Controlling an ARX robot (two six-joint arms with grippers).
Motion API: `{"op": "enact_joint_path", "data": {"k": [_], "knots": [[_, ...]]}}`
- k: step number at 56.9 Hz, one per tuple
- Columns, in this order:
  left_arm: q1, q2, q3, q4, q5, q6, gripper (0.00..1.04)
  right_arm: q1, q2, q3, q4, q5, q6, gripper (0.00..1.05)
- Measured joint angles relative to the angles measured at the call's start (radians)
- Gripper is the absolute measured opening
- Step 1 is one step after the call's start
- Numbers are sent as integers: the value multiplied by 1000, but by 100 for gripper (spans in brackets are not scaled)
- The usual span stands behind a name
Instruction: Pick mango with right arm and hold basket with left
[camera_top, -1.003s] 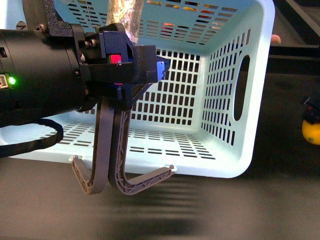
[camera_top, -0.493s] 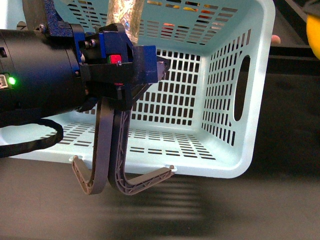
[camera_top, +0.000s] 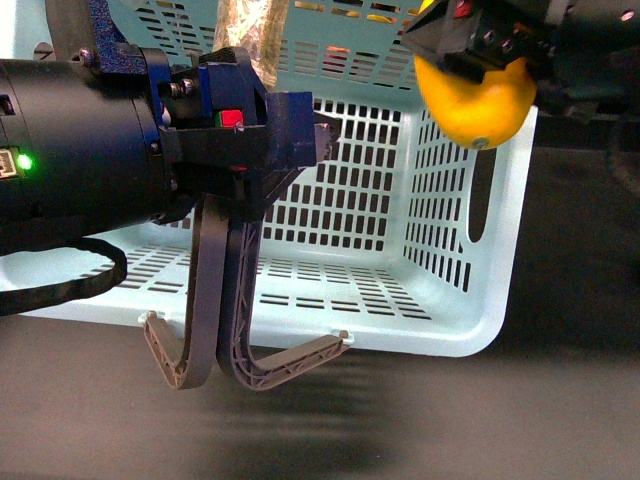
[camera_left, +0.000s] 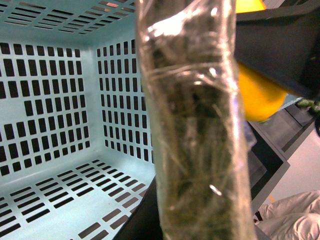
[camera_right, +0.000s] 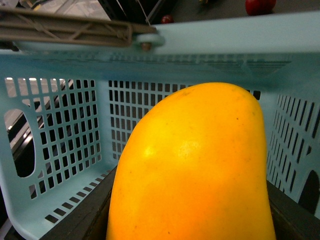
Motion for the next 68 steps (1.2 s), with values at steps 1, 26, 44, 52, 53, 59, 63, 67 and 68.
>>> {"op": "enact_joint_path", "data": {"k": [1,26,44,52,53,59,63,67,68], "knots": [[0,0,0,0,0,0,8,5,11,6,0,5,2,59],[0,0,0,0,0,0,8,51,114,56,30,69,11,83],[0,0,-7,-6,-1,-4,8,34,-5,0,76,90,88,97],[0,0,-7,-6,-6,-5,8,10,-127,-81,84,144,103,97],[0,0,-7,-6,-5,-5,8,6,-149,-96,84,148,105,97],[0,0,-7,-6,-6,-5,8,-7,-259,-172,75,176,110,97],[0,0,-7,-6,-4,-3,8,-17,-365,-243,41,198,114,97],[0,0,-7,-6,-2,-4,8,-21,-448,-297,0,212,114,97],[0,0,-7,-6,-2,-4,8,-21,-476,-314,-14,217,114,97]]}}
